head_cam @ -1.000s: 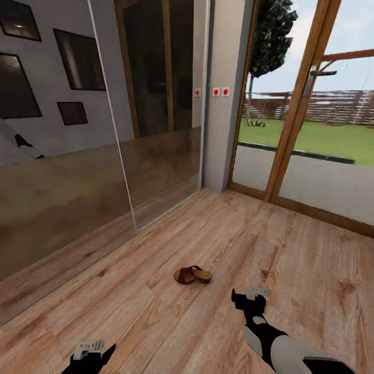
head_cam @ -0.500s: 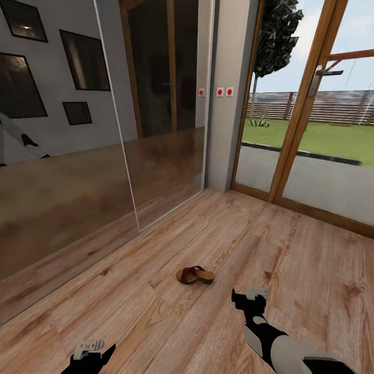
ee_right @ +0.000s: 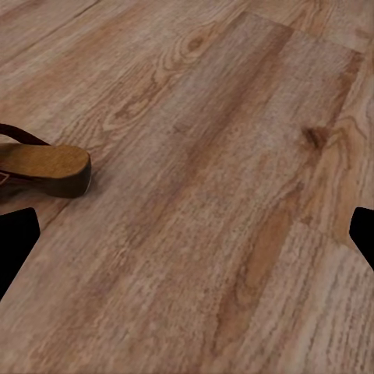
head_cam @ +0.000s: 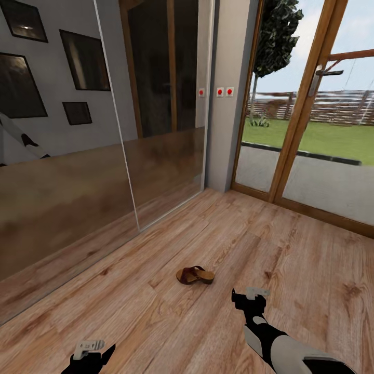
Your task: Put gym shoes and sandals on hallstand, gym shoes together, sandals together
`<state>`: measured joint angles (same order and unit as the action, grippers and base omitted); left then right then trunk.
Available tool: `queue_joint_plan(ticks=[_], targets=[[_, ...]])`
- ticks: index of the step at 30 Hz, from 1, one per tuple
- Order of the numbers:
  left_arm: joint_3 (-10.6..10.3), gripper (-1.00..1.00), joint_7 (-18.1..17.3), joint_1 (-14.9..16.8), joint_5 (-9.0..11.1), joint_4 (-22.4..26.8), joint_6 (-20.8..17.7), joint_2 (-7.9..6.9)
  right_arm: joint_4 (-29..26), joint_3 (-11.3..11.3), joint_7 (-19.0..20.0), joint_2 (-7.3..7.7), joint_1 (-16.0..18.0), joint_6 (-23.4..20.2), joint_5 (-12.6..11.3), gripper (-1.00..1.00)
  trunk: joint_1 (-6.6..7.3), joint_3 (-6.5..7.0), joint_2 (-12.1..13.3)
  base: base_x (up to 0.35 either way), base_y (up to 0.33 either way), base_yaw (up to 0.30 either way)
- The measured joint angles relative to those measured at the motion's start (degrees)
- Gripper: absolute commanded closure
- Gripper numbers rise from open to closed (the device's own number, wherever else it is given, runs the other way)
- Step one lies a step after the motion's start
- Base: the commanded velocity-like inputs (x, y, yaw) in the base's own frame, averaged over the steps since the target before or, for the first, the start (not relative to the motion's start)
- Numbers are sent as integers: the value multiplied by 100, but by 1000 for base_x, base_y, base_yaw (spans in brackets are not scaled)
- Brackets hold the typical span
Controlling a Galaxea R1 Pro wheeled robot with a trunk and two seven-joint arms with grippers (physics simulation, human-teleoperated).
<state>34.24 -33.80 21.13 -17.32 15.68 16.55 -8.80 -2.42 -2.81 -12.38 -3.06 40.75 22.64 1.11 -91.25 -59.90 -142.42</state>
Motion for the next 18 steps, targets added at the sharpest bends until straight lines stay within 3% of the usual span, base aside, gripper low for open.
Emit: queue_joint_plan(ticks=[6, 14, 18], targets=[[1, -100, 0, -1, 0, 0, 1, 3, 2, 0, -1, -1, 2, 1, 0, -100, 0, 0, 0, 4, -138, 230], [1, -100, 0, -1, 0, -1, 1, 1, 3, 0, 2, -1, 2, 2, 0, -100, 1, 0, 0, 105, -294, 283], [1, -100, 1, 0, 0, -2, 1, 0, 2, 0, 2, 0, 1, 2, 0, -100, 2, 0, 0, 133, -217, 115]])
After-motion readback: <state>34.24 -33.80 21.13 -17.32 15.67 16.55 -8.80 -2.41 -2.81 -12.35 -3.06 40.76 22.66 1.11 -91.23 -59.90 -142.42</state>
